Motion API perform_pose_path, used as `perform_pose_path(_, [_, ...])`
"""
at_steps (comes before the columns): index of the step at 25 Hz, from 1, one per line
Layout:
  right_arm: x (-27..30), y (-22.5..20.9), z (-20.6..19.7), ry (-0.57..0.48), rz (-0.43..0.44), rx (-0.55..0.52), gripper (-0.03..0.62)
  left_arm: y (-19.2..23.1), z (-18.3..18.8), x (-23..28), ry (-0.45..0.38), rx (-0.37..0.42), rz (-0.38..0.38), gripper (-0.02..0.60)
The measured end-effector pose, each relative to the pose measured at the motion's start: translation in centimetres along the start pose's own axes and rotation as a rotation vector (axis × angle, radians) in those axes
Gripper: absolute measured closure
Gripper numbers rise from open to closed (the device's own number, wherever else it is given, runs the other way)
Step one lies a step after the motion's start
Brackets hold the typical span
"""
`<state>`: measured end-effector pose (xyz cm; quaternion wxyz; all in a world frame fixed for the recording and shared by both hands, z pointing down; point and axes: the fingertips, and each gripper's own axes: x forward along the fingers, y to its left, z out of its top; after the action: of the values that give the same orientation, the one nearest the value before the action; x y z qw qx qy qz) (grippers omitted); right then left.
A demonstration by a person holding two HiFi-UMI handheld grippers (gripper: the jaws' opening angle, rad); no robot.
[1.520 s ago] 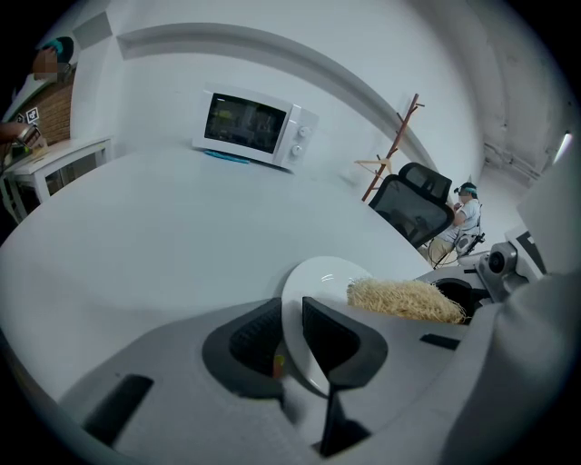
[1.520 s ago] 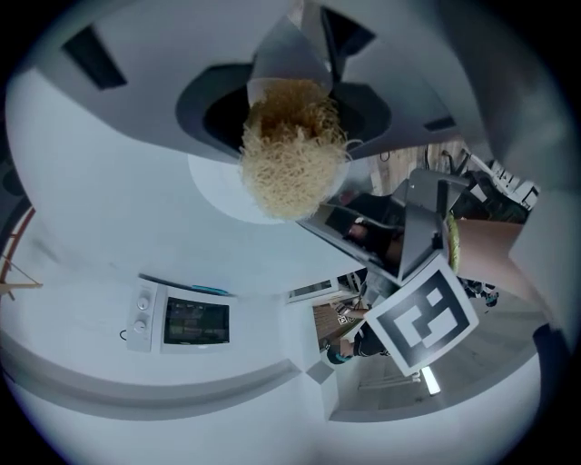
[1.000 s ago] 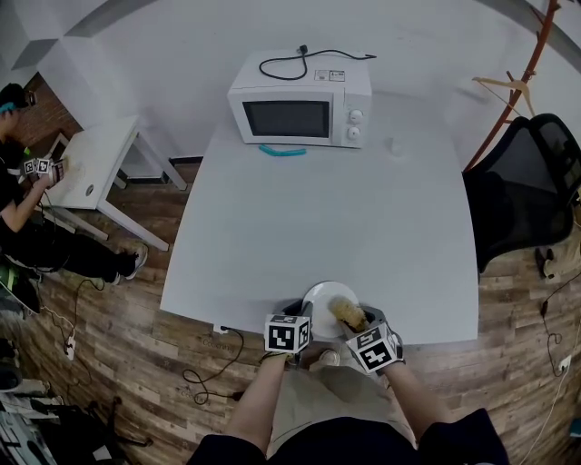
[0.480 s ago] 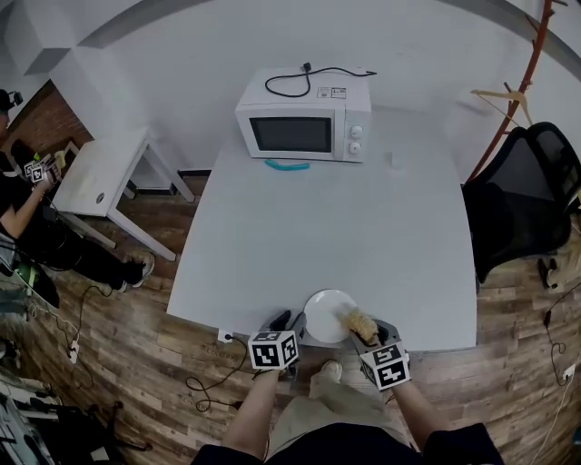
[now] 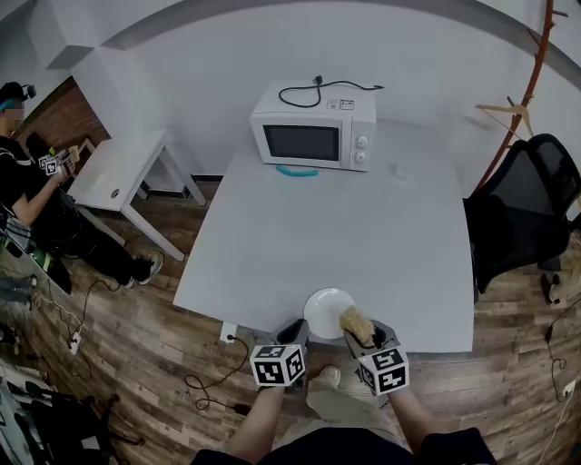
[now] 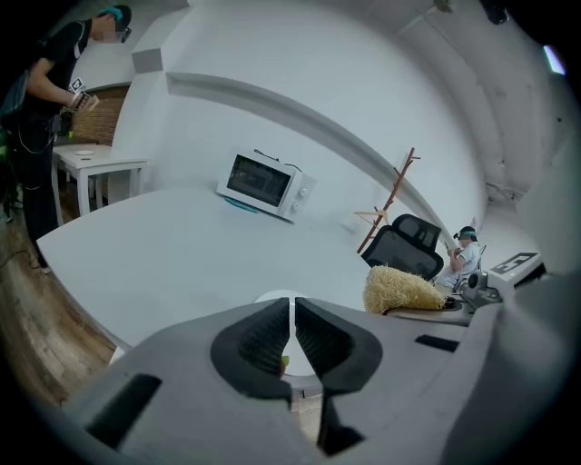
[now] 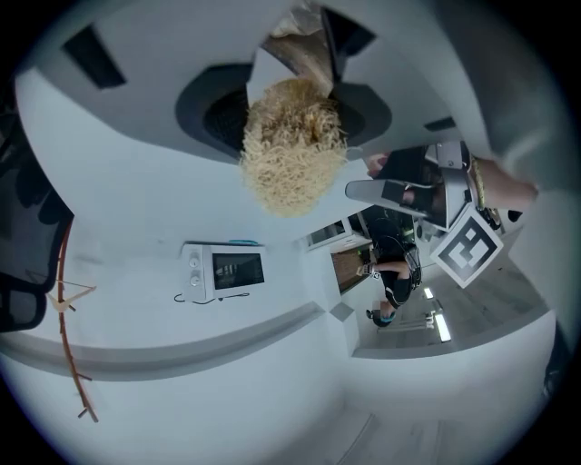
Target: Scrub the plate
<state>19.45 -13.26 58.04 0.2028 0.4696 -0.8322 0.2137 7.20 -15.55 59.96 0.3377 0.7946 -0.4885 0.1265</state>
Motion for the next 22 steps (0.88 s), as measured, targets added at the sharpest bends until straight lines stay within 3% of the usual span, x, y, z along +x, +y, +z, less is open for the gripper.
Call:
perform_pose_path(6, [-2.2, 2.2, 0.2, -0.028, 0.032, -0.036, 0.408, -1.4, -1.3, -3.2, -0.022, -0.058, -0.016, 0.561])
perform_pose_path(22, [-7.7, 6.0, -0.7, -0.125, 0.044, -0.084, 0.41, -4.9, -5.3, -8.3, -0.078, -0.048, -0.037, 0.563])
